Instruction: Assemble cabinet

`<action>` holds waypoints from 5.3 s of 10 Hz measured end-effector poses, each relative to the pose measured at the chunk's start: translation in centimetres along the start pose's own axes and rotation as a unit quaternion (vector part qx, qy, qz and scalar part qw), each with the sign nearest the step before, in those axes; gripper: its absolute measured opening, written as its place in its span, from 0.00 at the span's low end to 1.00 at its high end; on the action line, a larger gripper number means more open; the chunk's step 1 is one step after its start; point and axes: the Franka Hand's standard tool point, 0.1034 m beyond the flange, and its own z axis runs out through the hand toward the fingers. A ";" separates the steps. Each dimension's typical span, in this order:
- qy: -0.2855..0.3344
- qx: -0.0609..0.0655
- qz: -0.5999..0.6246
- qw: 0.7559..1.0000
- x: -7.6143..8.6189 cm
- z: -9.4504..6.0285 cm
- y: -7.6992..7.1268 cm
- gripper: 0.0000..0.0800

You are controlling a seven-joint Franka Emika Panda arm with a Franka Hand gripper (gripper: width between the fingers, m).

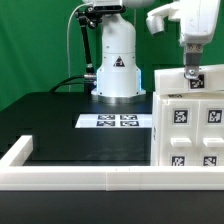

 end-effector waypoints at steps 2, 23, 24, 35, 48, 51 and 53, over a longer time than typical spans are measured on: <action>0.000 -0.002 0.012 1.000 -0.8 0.0 0.3 0.70; 0.019 0.003 0.713 0.701 0.4 0.0 -0.8 0.70; 0.020 0.005 0.737 0.676 0.4 0.1 -0.8 0.70; 0.020 0.050 0.962 0.266 1.2 0.1 -1.8 0.70; 0.007 0.081 0.995 0.056 2.2 -0.7 -1.4 1.00; 0.011 0.090 0.993 0.069 2.4 -1.1 -1.3 1.00; 0.013 0.089 0.991 0.098 2.4 -1.1 -1.3 1.00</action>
Offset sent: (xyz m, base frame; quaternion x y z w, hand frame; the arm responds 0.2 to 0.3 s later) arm 0.0000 0.0000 0.0000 0.0000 0.0000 0.0000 1.0000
